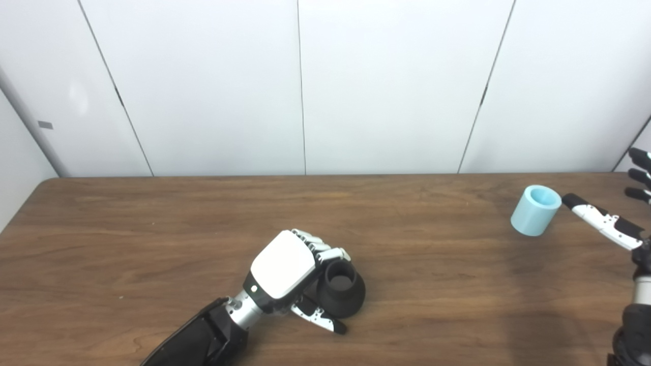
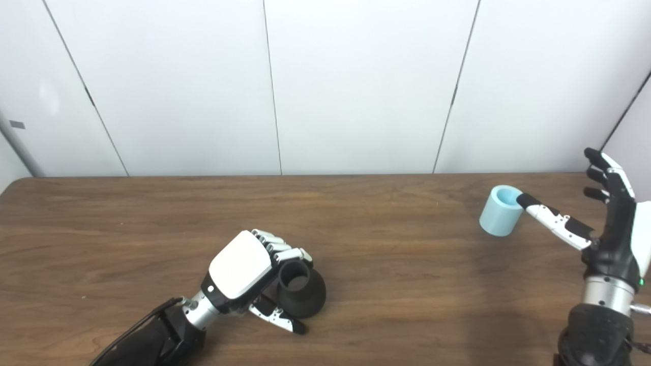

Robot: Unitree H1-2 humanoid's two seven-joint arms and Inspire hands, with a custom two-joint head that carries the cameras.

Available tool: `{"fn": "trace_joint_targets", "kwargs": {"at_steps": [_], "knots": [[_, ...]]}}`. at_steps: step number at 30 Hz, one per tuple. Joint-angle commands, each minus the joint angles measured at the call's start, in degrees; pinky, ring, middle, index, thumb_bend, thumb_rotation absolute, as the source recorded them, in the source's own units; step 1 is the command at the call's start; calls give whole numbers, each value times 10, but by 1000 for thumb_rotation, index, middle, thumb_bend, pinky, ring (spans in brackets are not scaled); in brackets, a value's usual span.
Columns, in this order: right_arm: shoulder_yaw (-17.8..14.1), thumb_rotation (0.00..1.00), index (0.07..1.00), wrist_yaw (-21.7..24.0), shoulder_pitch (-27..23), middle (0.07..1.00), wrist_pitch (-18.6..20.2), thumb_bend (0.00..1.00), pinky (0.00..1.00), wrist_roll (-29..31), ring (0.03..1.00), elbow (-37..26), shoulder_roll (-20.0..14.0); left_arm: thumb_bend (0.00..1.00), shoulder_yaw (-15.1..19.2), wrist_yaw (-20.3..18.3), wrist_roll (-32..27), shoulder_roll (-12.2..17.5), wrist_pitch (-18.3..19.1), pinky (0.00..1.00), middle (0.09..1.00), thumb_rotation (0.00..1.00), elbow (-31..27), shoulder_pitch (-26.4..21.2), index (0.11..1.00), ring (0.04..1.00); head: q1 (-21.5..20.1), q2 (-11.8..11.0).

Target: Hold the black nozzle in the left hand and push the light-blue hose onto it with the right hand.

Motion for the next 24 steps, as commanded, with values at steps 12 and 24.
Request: {"fn": "trace_joint_targets", "kwargs": {"at_steps": [12,24], "knots": [[2,438,796,7,-13,835,8,878,691,30,802,0,-16,519,-47,23,-9,-31,-13,121,438,0,66,90,503,193,-3,3],[16,435,817,11,-11,838,4,852,699,32,815,14,-24,516,-72,-59,-118,-11,-18,190,423,0,50,105,527,272,-8,11]]}}
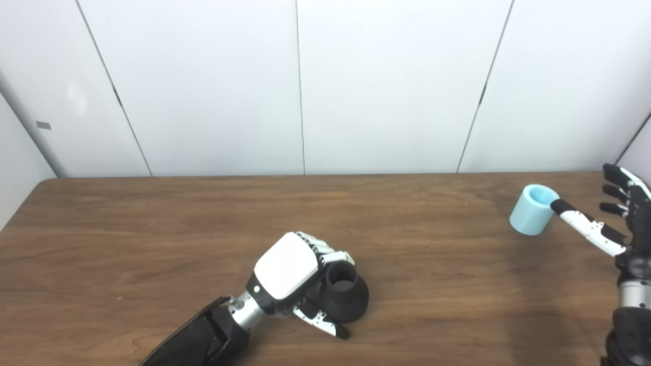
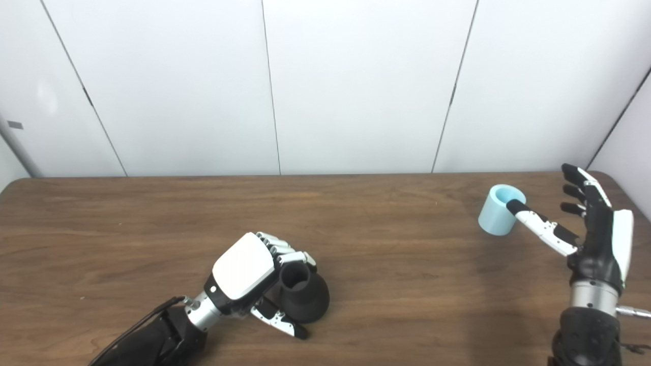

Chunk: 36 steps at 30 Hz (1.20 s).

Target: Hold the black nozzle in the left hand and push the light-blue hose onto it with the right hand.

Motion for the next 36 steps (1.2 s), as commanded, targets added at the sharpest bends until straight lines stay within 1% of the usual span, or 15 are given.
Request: {"fn": "trace_joint_targets", "kwargs": {"at_steps": [1,5,6,7,9,11,15,17,19,21,24,30,32,34,36], "knots": [[-1,438,817,2,-17,839,-13,855,703,1,818,-5,-23,516,-57,-13,-52,-20,-9,200,430,0,53,109,526,286,-3,1],[4,442,810,-1,-17,820,-18,870,690,-5,793,11,-25,515,-71,-25,-79,-11,-9,184,419,0,49,110,525,261,-9,3],[5,445,808,-4,-18,816,-16,874,687,-8,789,16,-24,515,-76,-38,-97,-9,-9,180,416,0,48,109,525,256,-11,3],[5,454,803,-5,-20,814,-18,889,688,-7,787,20,-23,520,-79,-49,-110,-6,-9,143,449,0,47,109,500,206,-12,4],[4,444,803,-5,-24,820,-19,898,696,4,795,28,-20,523,-86,-68,-130,-3,-9,117,465,0,47,109,487,169,-12,5],[4,430,828,-5,-27,849,-19,897,727,7,826,35,-21,524,-92,-83,-144,0,-9,88,470,0,47,109,483,136,-13,5],[14,452,826,-9,-32,828,-14,913,704,-16,804,50,-30,524,-99,-93,-155,3,-9,84,471,0,44,109,482,133,-13,6],[19,492,822,-7,-36,814,-8,947,698,-23,792,58,-36,524,-102,-100,-159,5,-9,88,471,0,41,108,482,138,-14,6],[21,497,828,-3,-39,821,-19,961,716,-13,803,70,-39,524,-102,-108,-161,6,-9,99,471,0,40,107,482,152,-14,6],[21,494,831,-1,-42,825,-22,965,726,-5,810,78,-39,524,-101,-110,-162,7,-9,105,471,0,40,107,482,158,-14,6],[19,512,838,4,-49,839,-12,998,726,6,816,86,-37,524,-101,-111,-162,6,-9,108,471,0,41,108,482,160,-14,6],[18,480,843,7,-60,840,-24,1000,715,27,818,112,-37,525,-111,-87,-141,7,-9,103,471,0,53,104,482,158,-14,6],[23,461,846,5,-62,843,-26,1000,726,23,822,118,-38,525,-114,-83,-144,8,-9,100,471,0,55,103,482,154,-21,3],[28,479,839,3,-65,819,-24,1000,684,15,791,126,-40,525,-117,-82,-145,9,-9,99,471,0,57,102,482,152,-23,-1],[33,490,837,1,-69,810,-17,1000,673,8,784,133,-43,524,-117,-78,-142,9,-9,110,471,0,58,103,482,167,-26,-4]]}}
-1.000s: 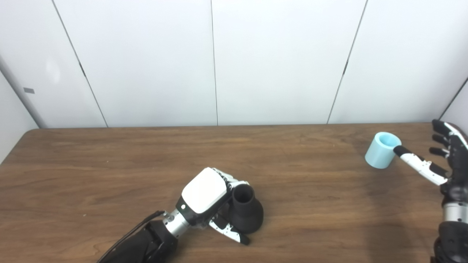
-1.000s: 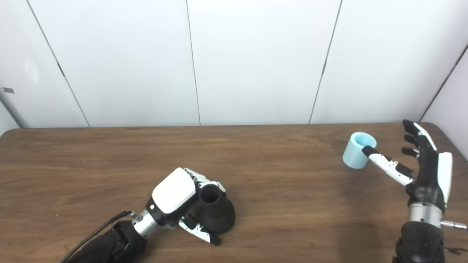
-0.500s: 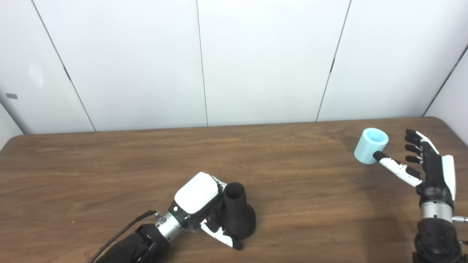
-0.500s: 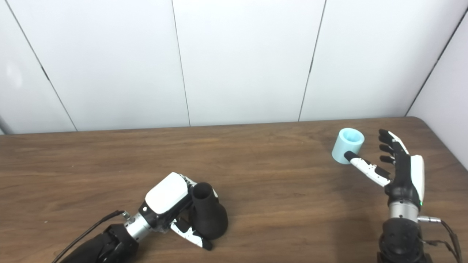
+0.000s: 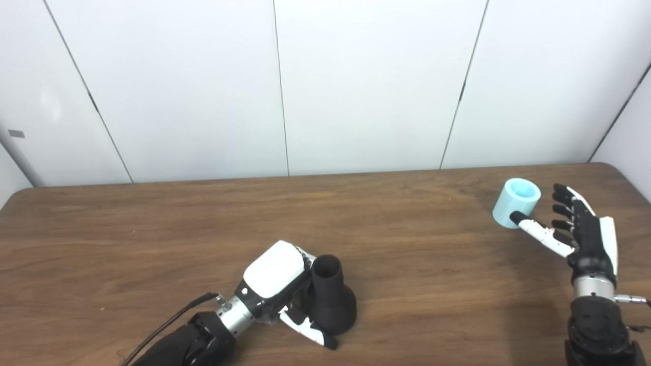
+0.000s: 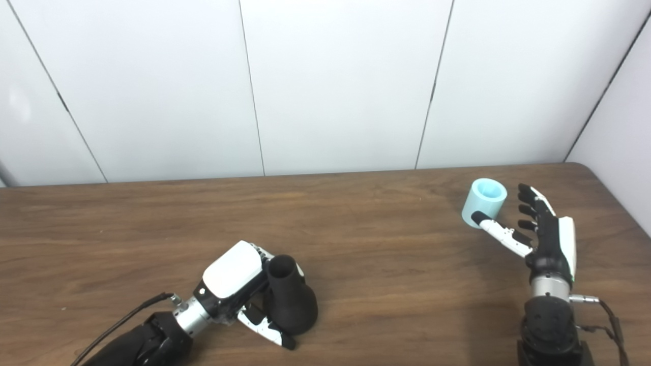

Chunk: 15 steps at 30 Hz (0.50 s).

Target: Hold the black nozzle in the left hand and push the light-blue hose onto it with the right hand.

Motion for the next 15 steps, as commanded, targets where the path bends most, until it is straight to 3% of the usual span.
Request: {"fn": "trace_joint_targets", "kwargs": {"at_steps": [1,2,6,7,9,10,12,13,14,15], "knots": [[4,495,836,-6,-38,798,-17,1000,657,-15,771,-12,-36,525,-63,18,-1,-17,-10,105,471,0,64,118,482,161,-1,0],[5,497,831,-8,-39,745,-16,1000,583,-18,710,-9,-37,525,-64,20,-1,-16,-10,100,471,0,64,118,482,154,-1,0],[5,508,830,-17,-54,669,-18,1000,490,-14,626,18,-38,525,-65,24,-2,-14,-10,101,471,0,61,120,482,154,-7,0],[4,488,830,-17,-61,563,-14,1000,389,-11,513,27,-37,524,-66,23,-3,-12,-10,106,471,0,59,120,482,158,-9,0],[1,458,830,-19,-72,529,-7,1000,348,-5,473,42,-35,524,-66,24,-2,-11,-10,113,471,0,57,121,483,163,-12,-1],[-3,444,833,-18,-78,465,-5,1000,302,4,409,50,-33,524,-65,25,-1,-11,-11,112,471,0,56,122,483,163,-13,-1],[-9,413,840,-20,-90,479,-6,1000,315,17,437,68,-31,524,-64,26,0,-10,-11,111,471,0,54,123,483,164,-16,-2],[-10,405,838,-22,-93,618,-7,1000,448,20,583,76,-30,524,-65,26,0,-9,-10,111,471,0,53,123,483,166,-18,-3],[-11,403,836,-25,-98,674,-9,1000,508,22,644,86,-31,524,-65,27,-1,-9,-10,111,471,0,52,124,483,165,-18,-3],[-11,404,836,-28,-103,667,-12,1000,502,24,638,96,-31,524,-63,24,0,-8,-10,110,471,0,50,125,483,165,-21,-3]]}}
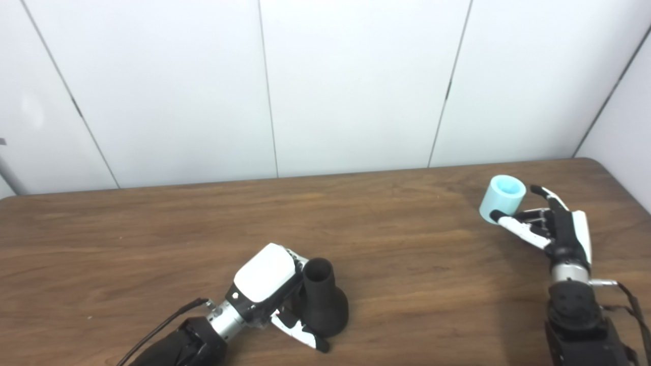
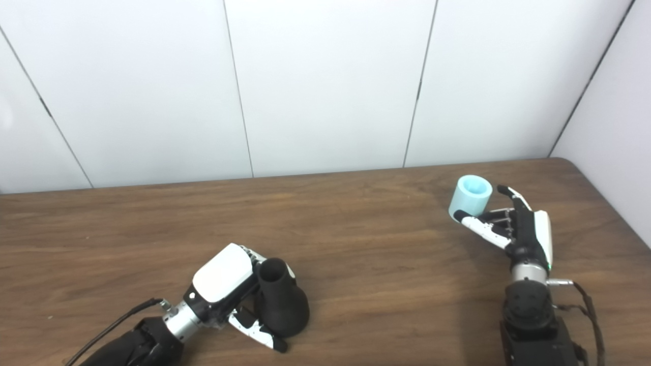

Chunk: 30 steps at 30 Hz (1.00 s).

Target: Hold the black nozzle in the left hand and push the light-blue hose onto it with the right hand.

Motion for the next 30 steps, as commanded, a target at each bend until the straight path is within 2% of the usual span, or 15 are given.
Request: {"fn": "trace_joint_targets", "kwargs": {"at_steps": [1,4,5,7,8,10,12,13,15,18,21,22,23,26,30], "knots": [[-12,399,833,-20,-50,642,-22,1000,463,12,604,4,-20,524,-56,12,-1,-11,-10,110,471,0,50,127,483,165,-1,0],[-11,390,838,-23,-59,687,-21,1000,492,16,652,19,-20,524,-53,8,-2,-10,-11,112,471,0,47,129,483,166,-4,-1],[-14,377,842,-23,-64,587,-23,1000,419,22,559,26,-20,524,-54,9,-3,-10,-11,107,471,0,47,129,483,160,-4,-1],[-16,356,846,-24,-71,530,-26,1000,372,32,501,38,-18,524,-53,8,-3,-9,-11,107,471,0,47,130,483,158,-9,-2],[-13,350,849,-26,-74,602,-25,991,419,29,573,42,-19,524,-53,9,-4,-8,-11,107,471,0,47,130,483,158,-10,-3],[-7,375,849,-29,-79,485,-25,1000,317,24,446,51,-22,525,-54,14,-3,-6,-11,101,471,0,48,131,483,151,-17,-4],[-5,375,859,-32,-84,478,-25,1000,296,24,427,57,-22,525,-55,18,-1,-5,-11,98,471,0,48,131,482,148,-21,-5],[-6,382,858,-33,-86,419,-24,1000,252,25,362,58,-22,525,-55,17,-2,-4,-11,103,471,0,48,131,482,155,-24,-5],[-8,373,857,-35,-85,478,-24,1000,285,29,420,56,-20,524,-55,15,-4,-1,-10,105,471,0,47,131,483,158,-32,-7],[-3,391,854,-47,-80,344,-19,1000,214,14,299,48,-20,524,-53,8,-5,2,-11,113,471,0,45,131,483,169,-41,-9],[-1,384,837,-55,-75,566,-19,998,368,9,525,39,-17,524,-56,9,-8,5,-10,120,472,0,48,128,483,181,-52,-13],[1,391,835,-59,-74,724,-23,994,546,4,692,40,-18,524,-57,9,-9,6,-10,126,472,0,49,127,483,188,-55,-13],[4,401,829,-62,-73,779,-27,988,625,0,750,41,-18,524,-58,10,-10,7,-10,128,472,0,50,126,483,191,-59,-14],[11,409,813,-79,-74,814,-24,973,696,-14,785,44,-18,524,-61,13,-14,9,-10,121,472,0,52,124,483,179,-70,-17],[15,432,794,-100,-78,777,-22,969,638,-30,729,53,-18,524,-67,18,-16,13,-11,132,473,0,55,120,483,199,-81,-19]]}}
